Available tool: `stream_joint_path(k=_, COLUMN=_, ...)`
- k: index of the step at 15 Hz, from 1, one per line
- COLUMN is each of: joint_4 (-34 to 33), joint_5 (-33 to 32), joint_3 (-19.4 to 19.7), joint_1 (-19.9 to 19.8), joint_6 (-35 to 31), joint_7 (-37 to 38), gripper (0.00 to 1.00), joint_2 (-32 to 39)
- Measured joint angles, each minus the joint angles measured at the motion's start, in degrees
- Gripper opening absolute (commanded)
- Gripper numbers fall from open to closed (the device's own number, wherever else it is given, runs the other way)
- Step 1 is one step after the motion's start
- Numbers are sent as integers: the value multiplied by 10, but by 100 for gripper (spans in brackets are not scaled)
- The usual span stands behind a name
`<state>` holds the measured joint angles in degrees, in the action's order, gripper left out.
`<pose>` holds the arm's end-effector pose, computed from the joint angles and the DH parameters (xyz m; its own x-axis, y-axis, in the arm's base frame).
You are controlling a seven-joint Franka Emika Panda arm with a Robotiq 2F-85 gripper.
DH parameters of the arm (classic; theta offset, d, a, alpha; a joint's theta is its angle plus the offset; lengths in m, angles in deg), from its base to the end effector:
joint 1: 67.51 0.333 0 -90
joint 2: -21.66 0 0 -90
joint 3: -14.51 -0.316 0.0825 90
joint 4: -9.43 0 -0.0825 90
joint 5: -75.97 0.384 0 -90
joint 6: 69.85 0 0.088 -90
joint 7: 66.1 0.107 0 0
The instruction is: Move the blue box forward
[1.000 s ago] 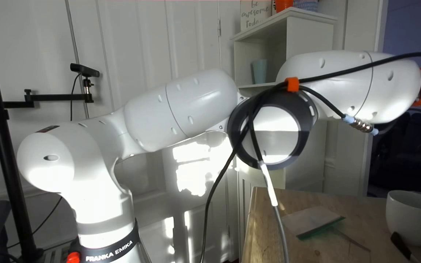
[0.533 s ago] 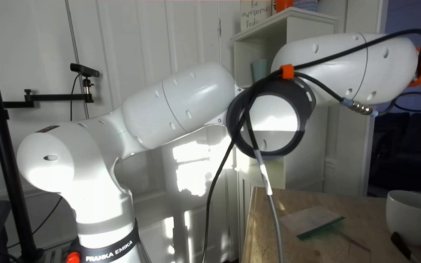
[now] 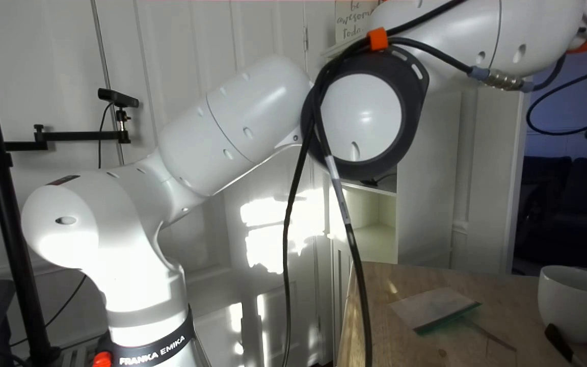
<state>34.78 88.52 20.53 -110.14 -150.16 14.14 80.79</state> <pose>0.5609 -0.5248 0.4322 -0.5633 -0.8147 -0.1374 -0.8253 0.5627 0.0467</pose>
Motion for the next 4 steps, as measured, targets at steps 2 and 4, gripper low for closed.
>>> stream_joint_path(k=2, joint_4=0, joint_5=-10, joint_3=0, joint_1=-6, joint_6=47, joint_7=-63, gripper=100, joint_2=-16)
stream_joint_path(k=4, joint_4=0, joint_5=-20, joint_3=1, joint_1=-13, joint_6=93, joint_7=-128, gripper=100, joint_2=-31)
